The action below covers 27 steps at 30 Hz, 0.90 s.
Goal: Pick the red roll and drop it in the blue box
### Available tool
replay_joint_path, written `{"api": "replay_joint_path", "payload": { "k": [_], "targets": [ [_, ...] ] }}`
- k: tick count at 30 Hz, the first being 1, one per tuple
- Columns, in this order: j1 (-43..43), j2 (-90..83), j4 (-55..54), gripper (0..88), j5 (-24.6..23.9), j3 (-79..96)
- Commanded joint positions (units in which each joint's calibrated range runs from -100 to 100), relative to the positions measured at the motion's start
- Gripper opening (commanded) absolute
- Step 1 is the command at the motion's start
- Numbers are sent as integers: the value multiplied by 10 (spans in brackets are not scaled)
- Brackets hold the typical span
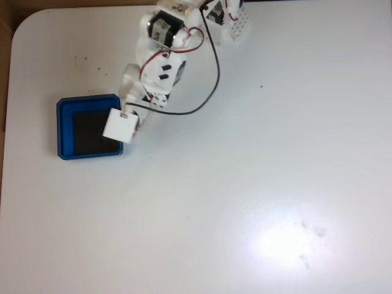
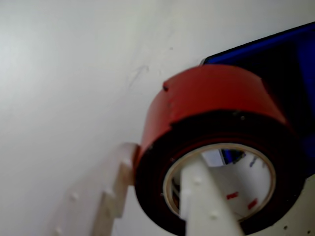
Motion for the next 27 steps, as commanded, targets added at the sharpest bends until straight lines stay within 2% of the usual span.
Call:
{"api": "replay_joint_path", "payload": {
  "k": [1, 7, 12, 18, 27],
  "targets": [
    [76, -28, 1, 7, 1, -41],
    [143, 2, -6, 7, 0, -41],
    [142, 69, -17, 7, -2, -45],
    [143, 96, -117, 7, 1, -45],
    [146, 118, -124, 7, 3, -42]
  ]
}}
